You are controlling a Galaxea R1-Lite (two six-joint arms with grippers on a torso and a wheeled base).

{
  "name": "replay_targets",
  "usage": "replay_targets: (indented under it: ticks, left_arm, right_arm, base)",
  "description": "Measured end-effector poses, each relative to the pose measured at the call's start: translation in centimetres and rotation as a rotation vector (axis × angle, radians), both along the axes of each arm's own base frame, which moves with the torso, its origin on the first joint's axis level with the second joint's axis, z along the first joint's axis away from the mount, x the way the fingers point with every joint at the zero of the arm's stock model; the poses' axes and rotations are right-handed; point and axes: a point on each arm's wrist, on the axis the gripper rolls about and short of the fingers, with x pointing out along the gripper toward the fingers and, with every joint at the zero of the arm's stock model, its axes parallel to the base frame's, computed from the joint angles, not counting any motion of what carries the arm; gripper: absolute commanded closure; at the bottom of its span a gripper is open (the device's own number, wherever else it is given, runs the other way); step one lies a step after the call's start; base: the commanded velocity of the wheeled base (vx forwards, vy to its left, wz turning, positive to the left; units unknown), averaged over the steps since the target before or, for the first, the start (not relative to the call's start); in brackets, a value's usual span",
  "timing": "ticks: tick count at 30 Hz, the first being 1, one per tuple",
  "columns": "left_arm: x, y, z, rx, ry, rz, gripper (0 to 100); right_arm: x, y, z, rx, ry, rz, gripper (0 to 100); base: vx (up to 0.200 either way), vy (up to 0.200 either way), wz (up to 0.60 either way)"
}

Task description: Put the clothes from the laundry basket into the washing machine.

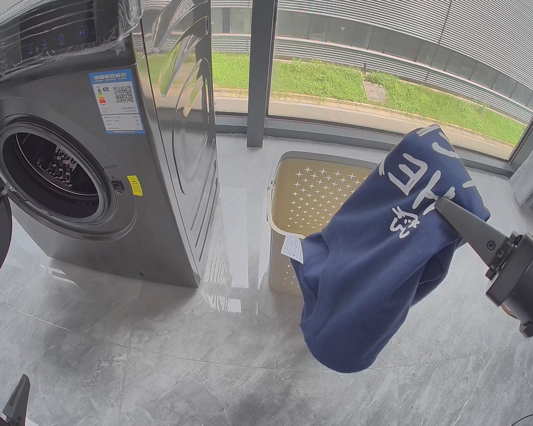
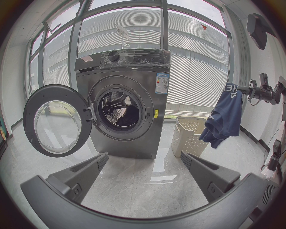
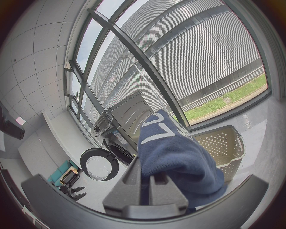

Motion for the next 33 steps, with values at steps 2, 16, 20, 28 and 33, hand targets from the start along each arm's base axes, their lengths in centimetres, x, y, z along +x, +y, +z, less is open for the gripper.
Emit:
replay_targets:
  ticks: [2,16,20,28,33]
  left_arm:
    - [0.0,0.0,0.0,0.001,0.0,-0.001,0]
    - [0.0,0.0,0.0,0.0,0.0,0.0,0]
    - [0.0,0.0,0.0,0.0,0.0,0.0,0]
    - [0.0,0.0,-0.01,0.0,0.001,0.0,0]
    - [0.0,0.0,-0.01,0.0,0.001,0.0,0]
  right_arm:
    - [-0.01,0.04,-0.12,-0.004,0.003,0.003,100]
    - [0.05,0.13,-0.35,-0.013,0.007,0.007,100]
    - [0.06,0.16,-0.38,-0.013,0.008,0.009,100]
    - [-0.03,0.28,-0.39,-0.013,0.01,0.019,100]
    - [-0.05,0.3,-0.39,-0.012,0.01,0.02,100]
  base:
    - [0.0,0.2,0.0]
    - [0.0,0.2,0.0]
    - [0.0,0.2,0.0]
    - [0.0,0.2,0.0]
    - [0.0,0.2,0.0]
